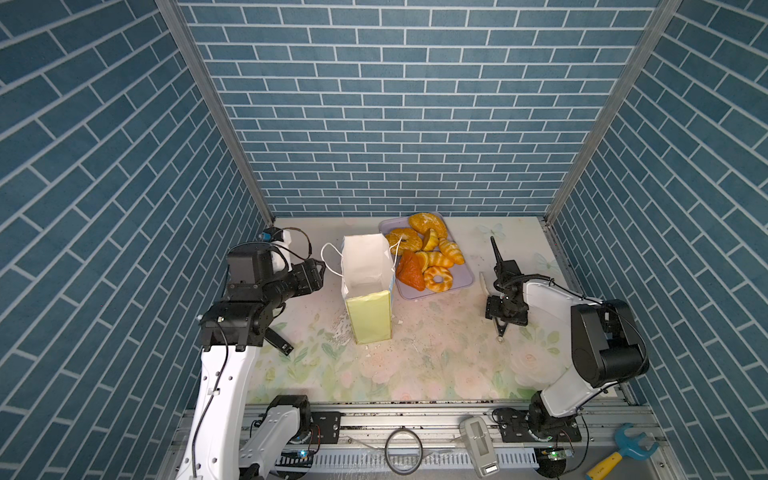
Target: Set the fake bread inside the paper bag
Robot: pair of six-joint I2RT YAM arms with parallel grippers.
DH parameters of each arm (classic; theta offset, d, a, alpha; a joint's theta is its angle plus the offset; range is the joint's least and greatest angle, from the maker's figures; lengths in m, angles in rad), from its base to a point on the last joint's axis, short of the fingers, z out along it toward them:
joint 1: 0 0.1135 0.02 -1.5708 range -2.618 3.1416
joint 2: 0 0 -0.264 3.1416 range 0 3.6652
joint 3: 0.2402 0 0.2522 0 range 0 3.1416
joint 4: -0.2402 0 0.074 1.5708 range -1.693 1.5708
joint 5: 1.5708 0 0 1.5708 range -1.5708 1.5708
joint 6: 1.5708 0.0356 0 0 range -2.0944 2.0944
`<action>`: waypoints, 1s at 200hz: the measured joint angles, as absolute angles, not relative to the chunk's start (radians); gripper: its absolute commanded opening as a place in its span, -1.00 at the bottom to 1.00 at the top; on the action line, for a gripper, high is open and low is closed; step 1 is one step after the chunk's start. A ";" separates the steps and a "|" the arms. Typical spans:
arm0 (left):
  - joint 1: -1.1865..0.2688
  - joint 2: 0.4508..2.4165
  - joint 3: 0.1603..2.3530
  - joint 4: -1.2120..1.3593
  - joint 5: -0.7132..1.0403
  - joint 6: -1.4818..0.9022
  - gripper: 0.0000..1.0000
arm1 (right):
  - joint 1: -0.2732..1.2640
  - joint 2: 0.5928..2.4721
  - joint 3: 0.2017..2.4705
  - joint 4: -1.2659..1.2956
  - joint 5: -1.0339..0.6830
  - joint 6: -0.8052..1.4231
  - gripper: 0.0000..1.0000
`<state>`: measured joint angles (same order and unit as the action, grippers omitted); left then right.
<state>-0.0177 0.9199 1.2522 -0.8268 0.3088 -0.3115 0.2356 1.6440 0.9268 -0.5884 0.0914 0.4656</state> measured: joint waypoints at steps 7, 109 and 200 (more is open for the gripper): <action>-0.018 0.920 1.253 -0.827 0.309 -0.315 0.50 | 0.234 1.646 0.928 -0.586 0.088 0.465 0.52; -0.018 0.919 1.254 -0.834 0.308 -0.330 0.50 | 0.229 1.652 0.934 -0.579 0.083 0.454 0.14; -0.018 0.916 1.254 -0.833 0.313 -0.343 0.51 | 0.229 1.470 0.985 -0.747 0.138 0.410 0.12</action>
